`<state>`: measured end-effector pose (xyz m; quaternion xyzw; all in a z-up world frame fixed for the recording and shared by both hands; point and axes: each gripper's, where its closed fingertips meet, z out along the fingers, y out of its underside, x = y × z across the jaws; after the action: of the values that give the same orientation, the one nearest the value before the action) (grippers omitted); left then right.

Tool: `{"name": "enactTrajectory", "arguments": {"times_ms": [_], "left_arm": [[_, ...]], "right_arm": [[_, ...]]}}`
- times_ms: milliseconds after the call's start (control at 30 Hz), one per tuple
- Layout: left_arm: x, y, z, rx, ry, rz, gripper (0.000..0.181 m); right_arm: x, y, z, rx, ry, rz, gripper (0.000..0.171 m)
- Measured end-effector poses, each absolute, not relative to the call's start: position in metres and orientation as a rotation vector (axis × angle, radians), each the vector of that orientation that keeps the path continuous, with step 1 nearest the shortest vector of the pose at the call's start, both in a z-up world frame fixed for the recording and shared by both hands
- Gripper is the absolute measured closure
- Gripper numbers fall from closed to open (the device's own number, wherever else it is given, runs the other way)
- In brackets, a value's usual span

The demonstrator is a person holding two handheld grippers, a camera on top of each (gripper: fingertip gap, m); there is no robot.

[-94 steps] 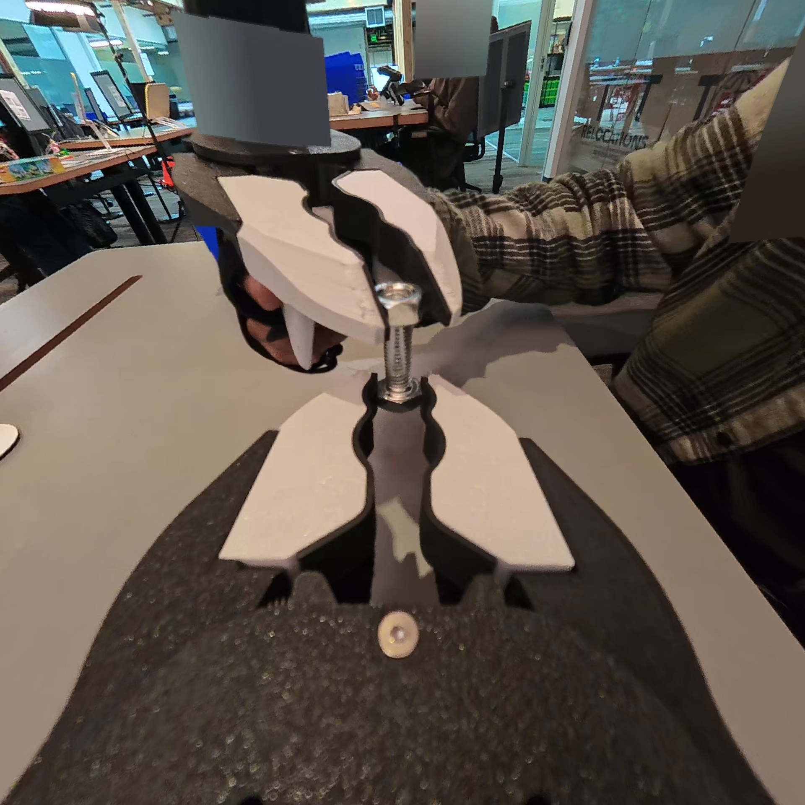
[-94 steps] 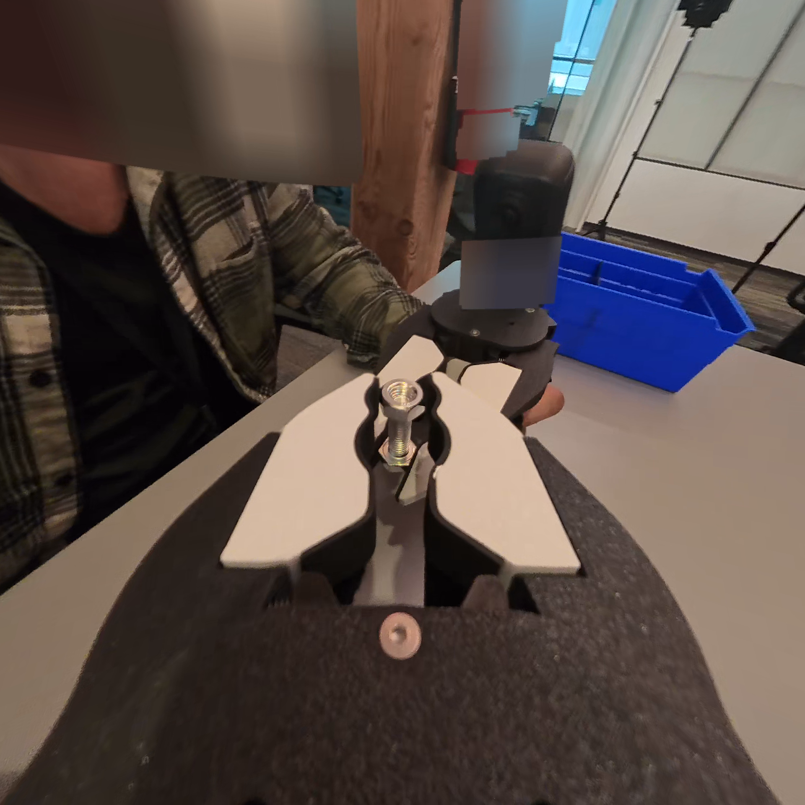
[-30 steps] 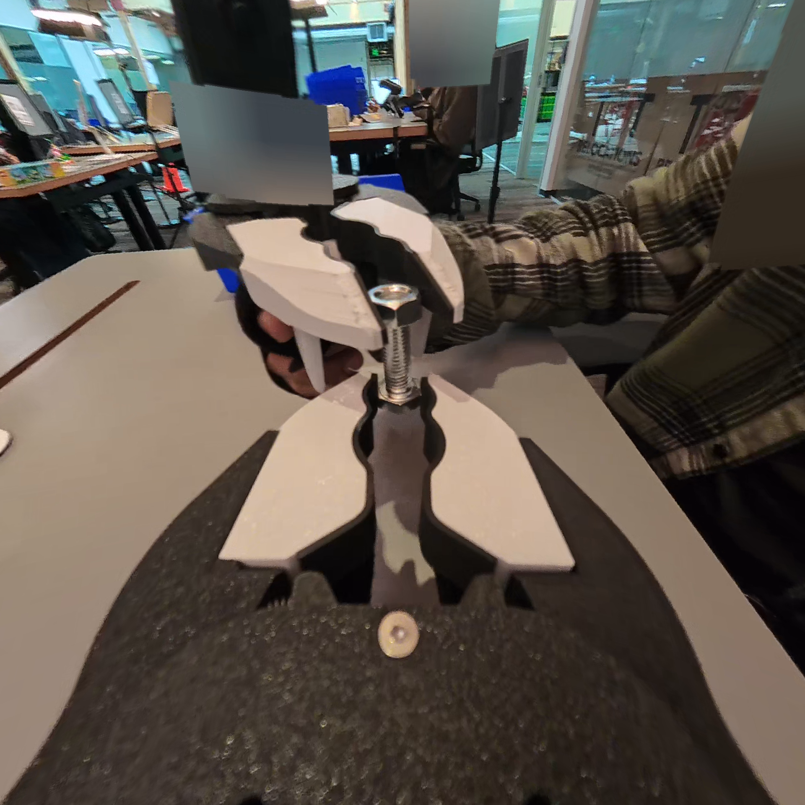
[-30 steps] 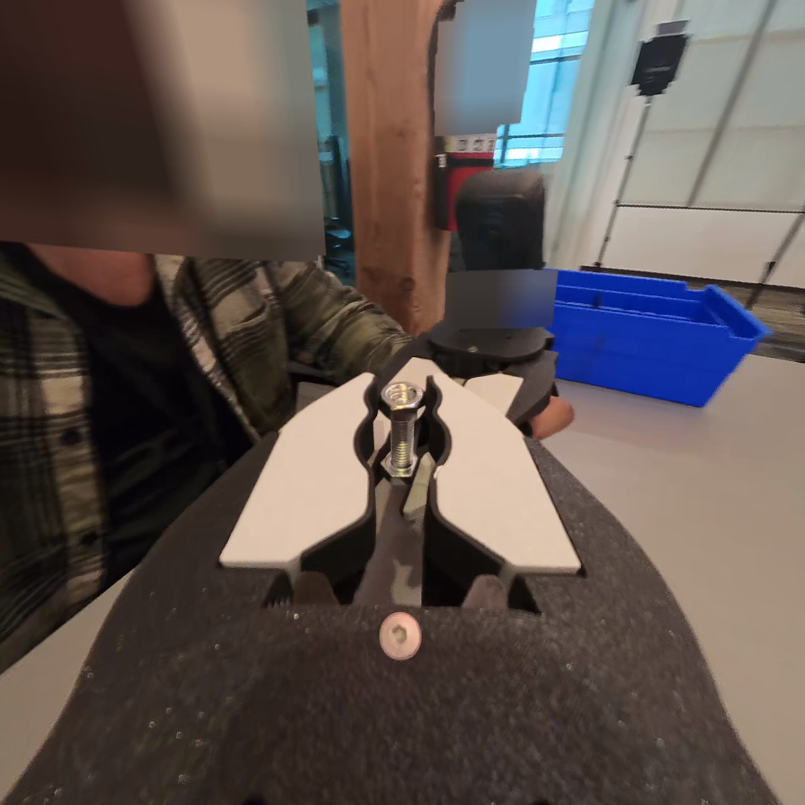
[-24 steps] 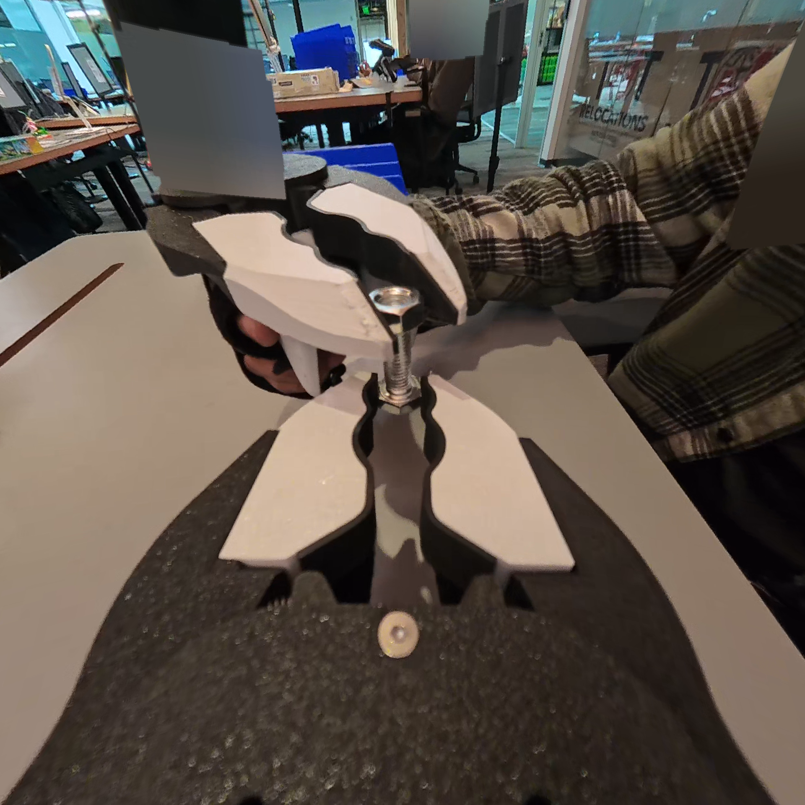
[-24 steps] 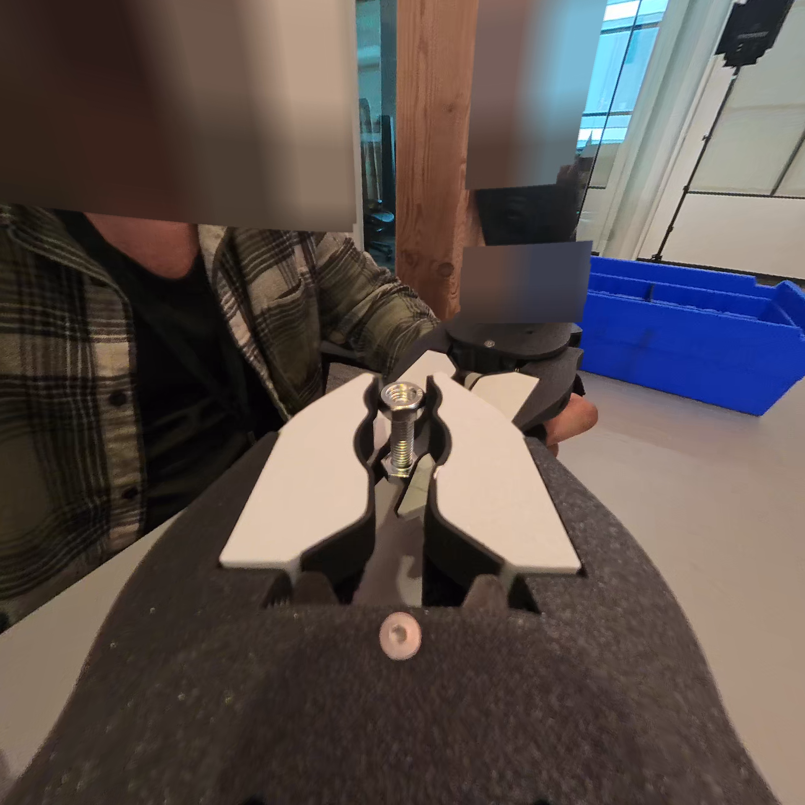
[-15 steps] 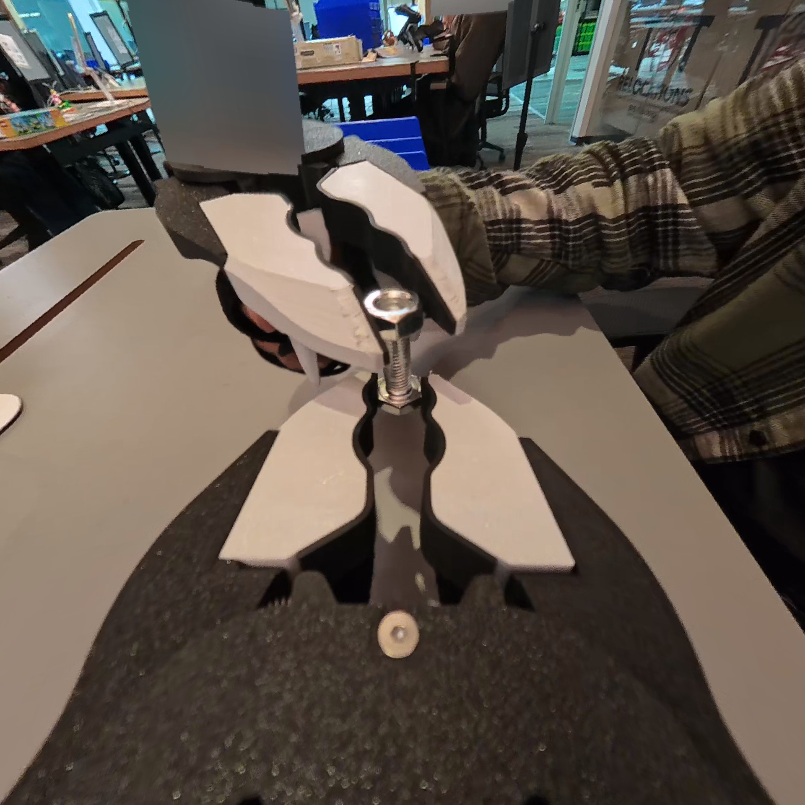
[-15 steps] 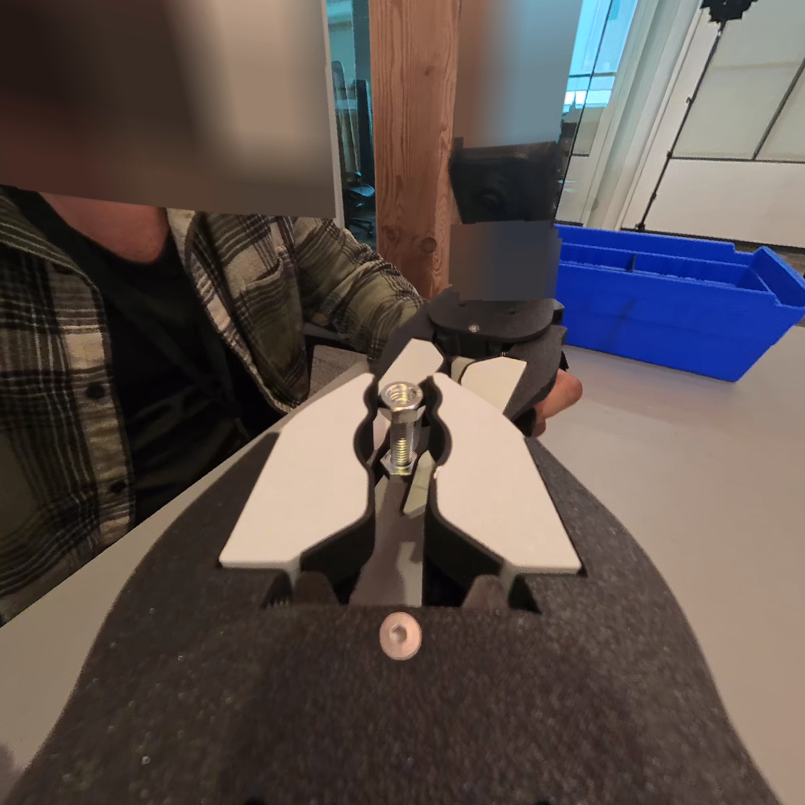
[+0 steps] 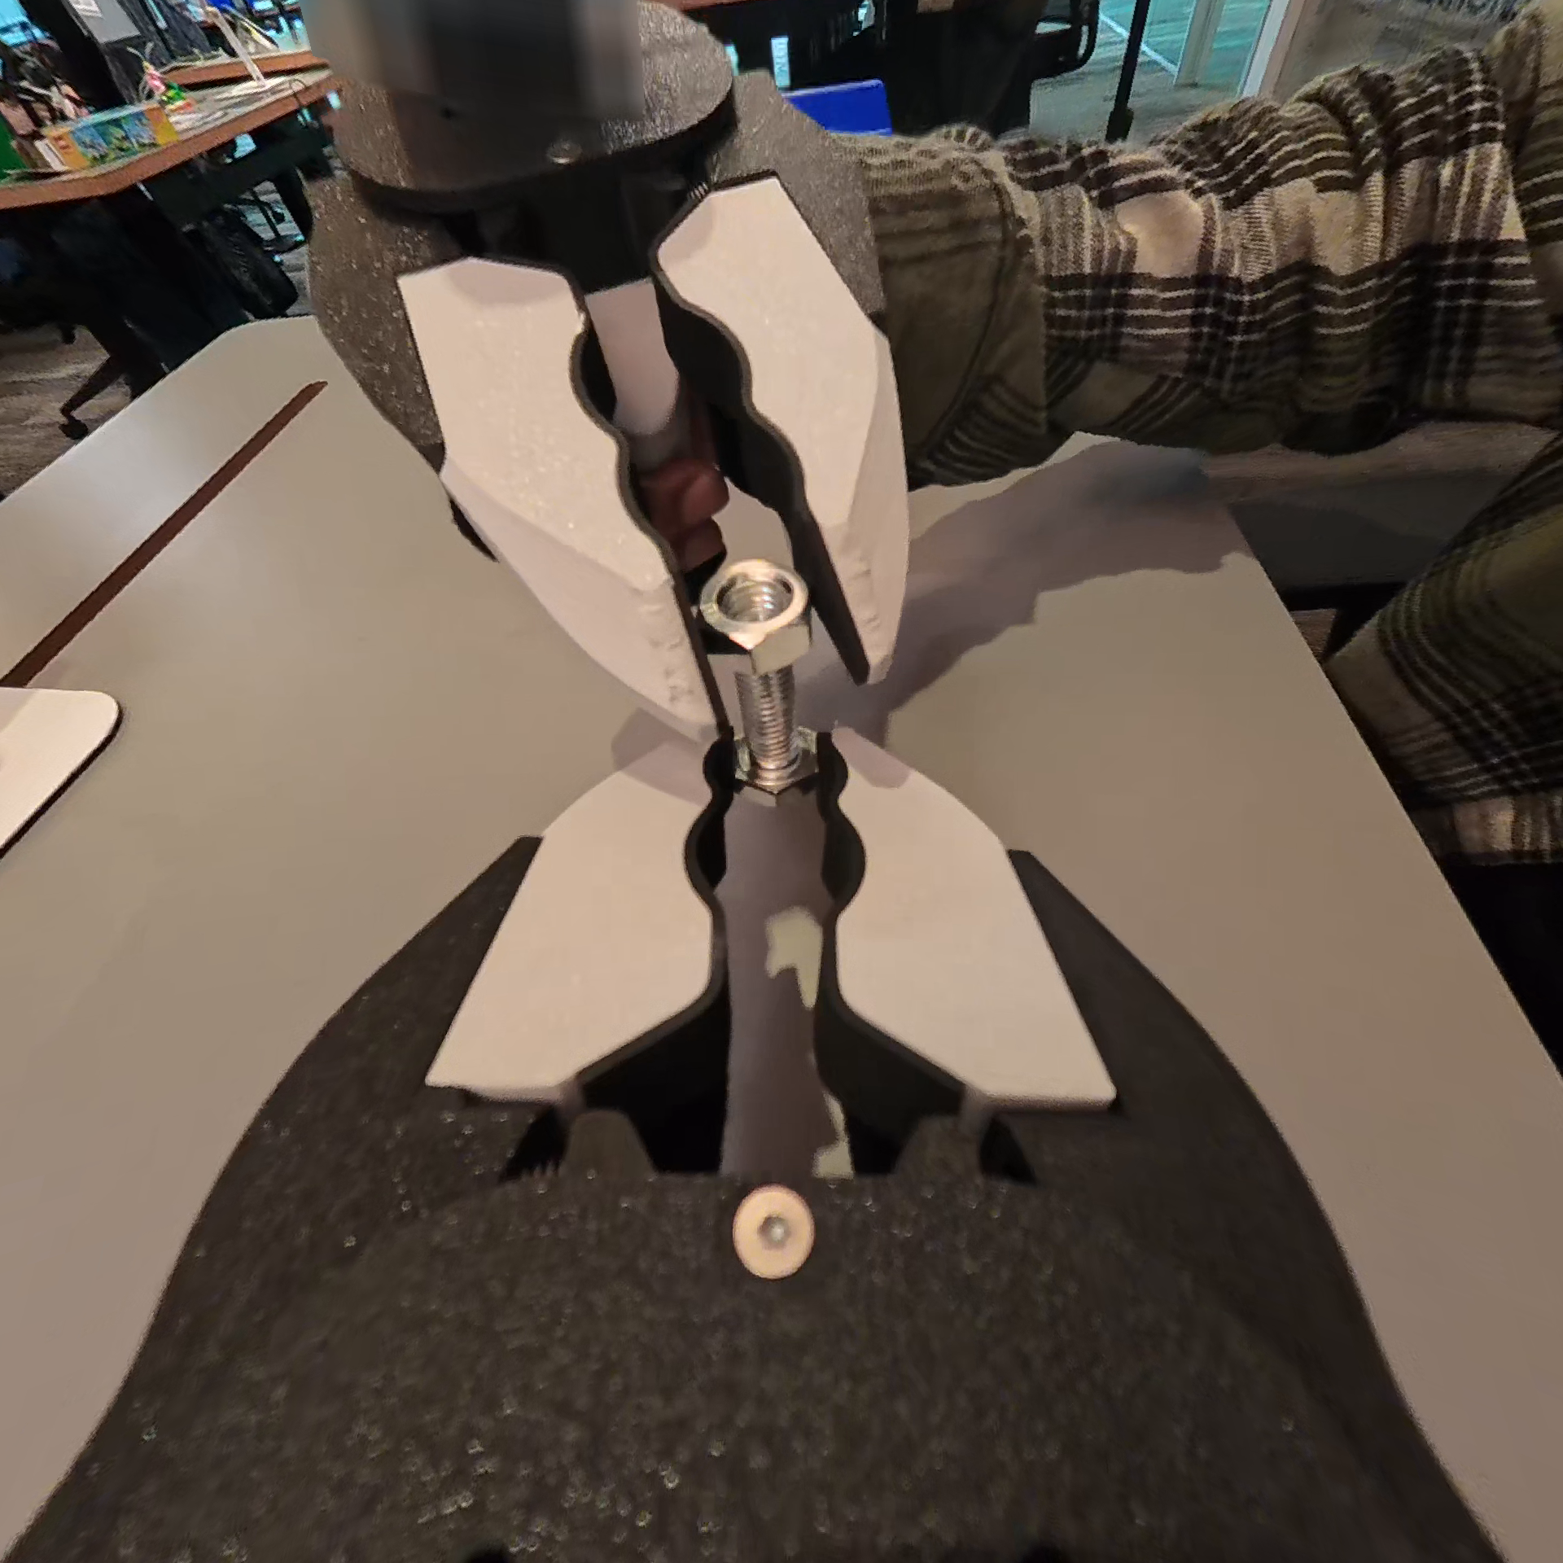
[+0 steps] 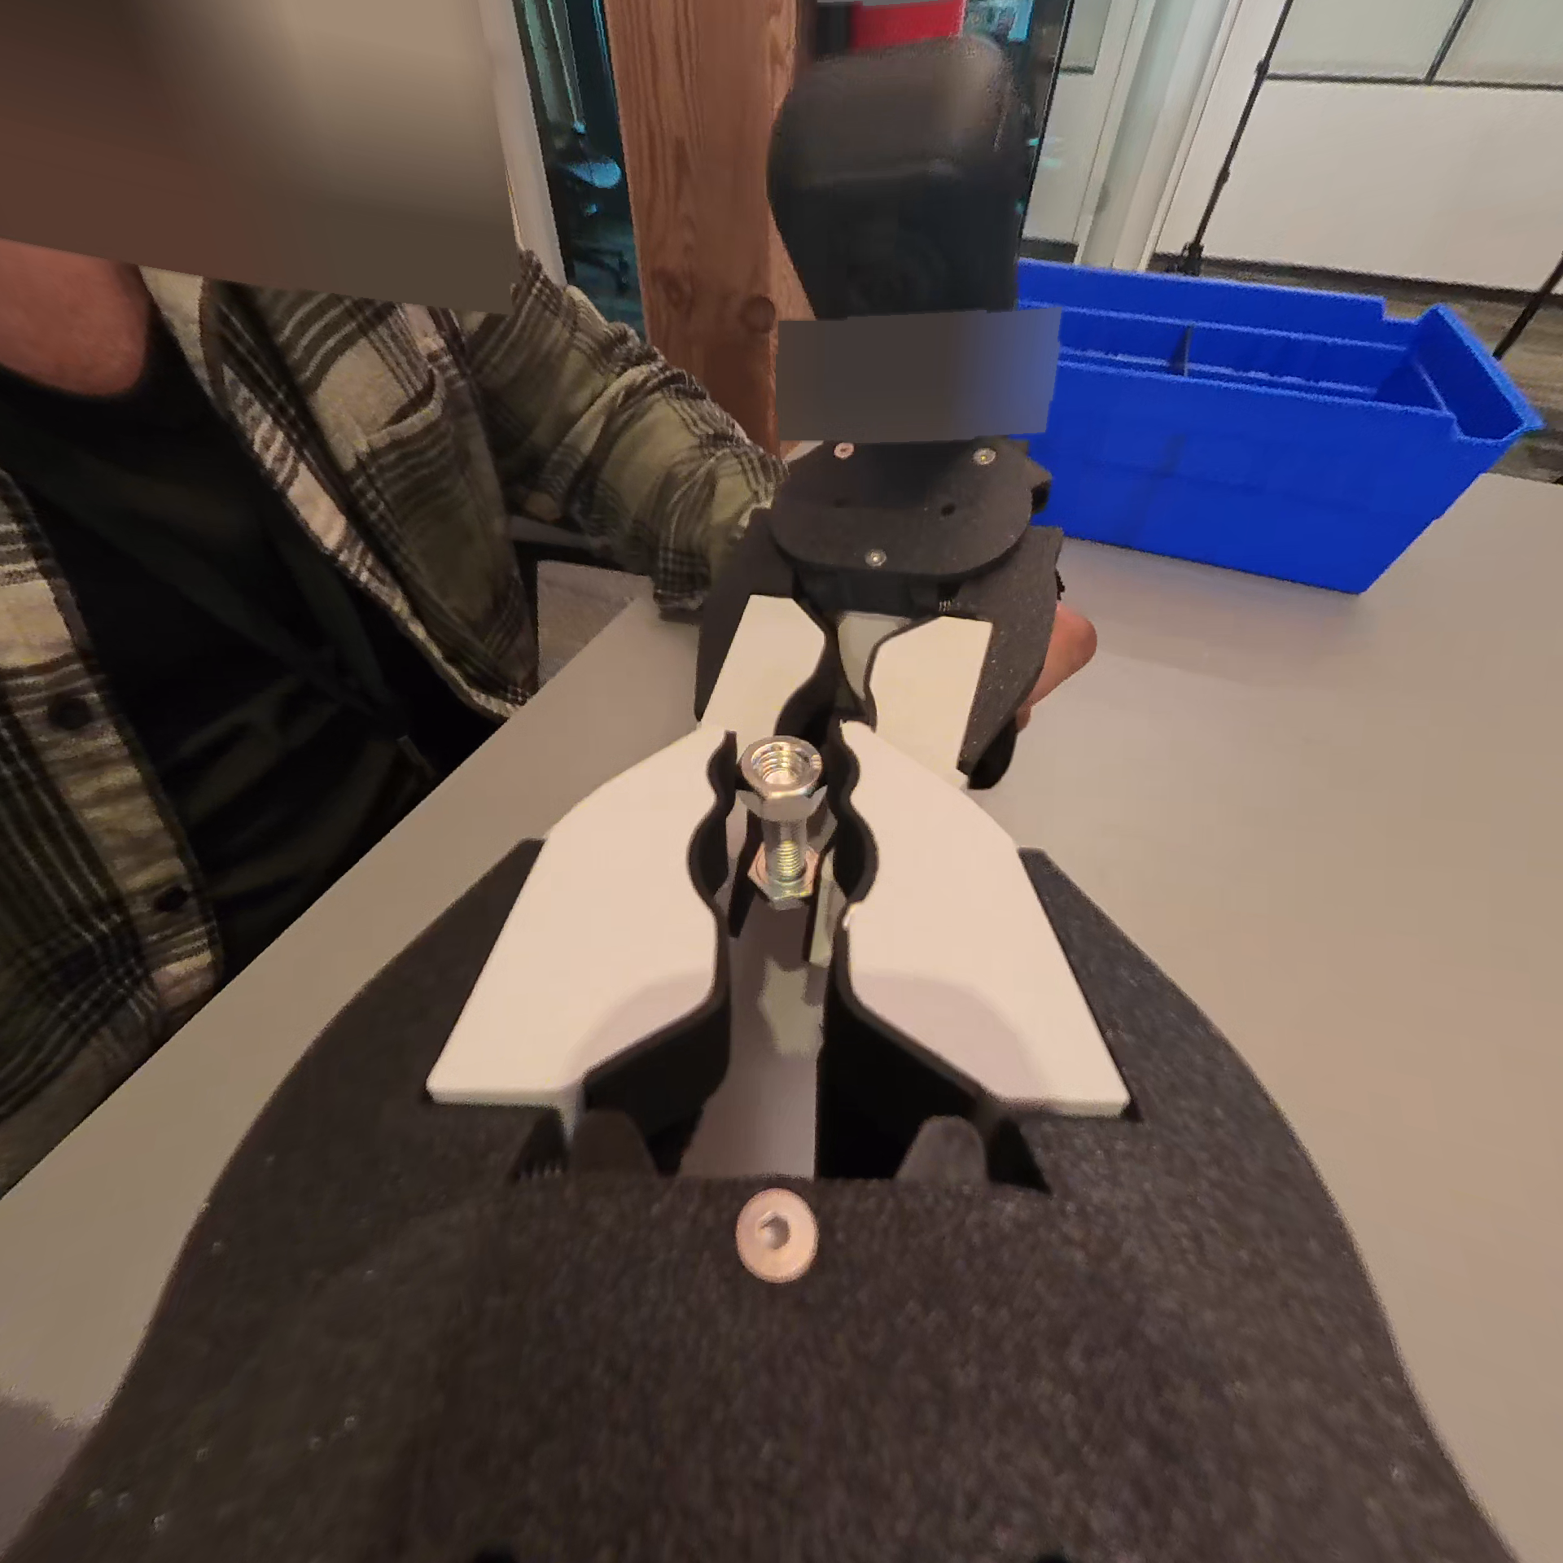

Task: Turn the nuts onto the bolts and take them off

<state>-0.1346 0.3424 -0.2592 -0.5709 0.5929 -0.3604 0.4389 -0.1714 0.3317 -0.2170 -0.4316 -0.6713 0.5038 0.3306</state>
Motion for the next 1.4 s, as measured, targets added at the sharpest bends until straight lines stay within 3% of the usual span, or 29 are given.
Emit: {"name": "enactTrajectory", "arguments": {"times_ms": [767, 833, 967, 1033, 1133, 1400], "left_arm": [[-0.133, 0.349, -0.261, -1.490, 1.412, -0.956, 0.163], [-0.134, 0.350, -0.261, -1.500, 1.394, -0.969, 0.163], [-0.137, 0.358, -0.259, -1.526, 1.340, -0.972, 0.163], [-0.139, 0.362, -0.257, -1.531, 1.315, -0.971, 0.163], [-0.140, 0.362, -0.252, -1.507, 1.296, -0.974, 0.163], [-0.141, 0.361, -0.246, -1.467, 1.289, -0.969, 0.163]], "right_arm": [[-0.170, 0.344, -0.218, -1.153, -1.678, 1.319, 0.142], [-0.171, 0.347, -0.215, -1.165, -1.651, 1.309, 0.133], [-0.173, 0.365, -0.205, -1.256, -1.482, 1.236, 0.096], [-0.171, 0.378, -0.195, -1.292, -1.339, 1.173, 0.087], [-0.166, 0.392, -0.194, -1.321, -1.248, 1.038, 0.080], [-0.158, 0.398, -0.200, -1.368, -1.264, 0.995, 0.084]]}}
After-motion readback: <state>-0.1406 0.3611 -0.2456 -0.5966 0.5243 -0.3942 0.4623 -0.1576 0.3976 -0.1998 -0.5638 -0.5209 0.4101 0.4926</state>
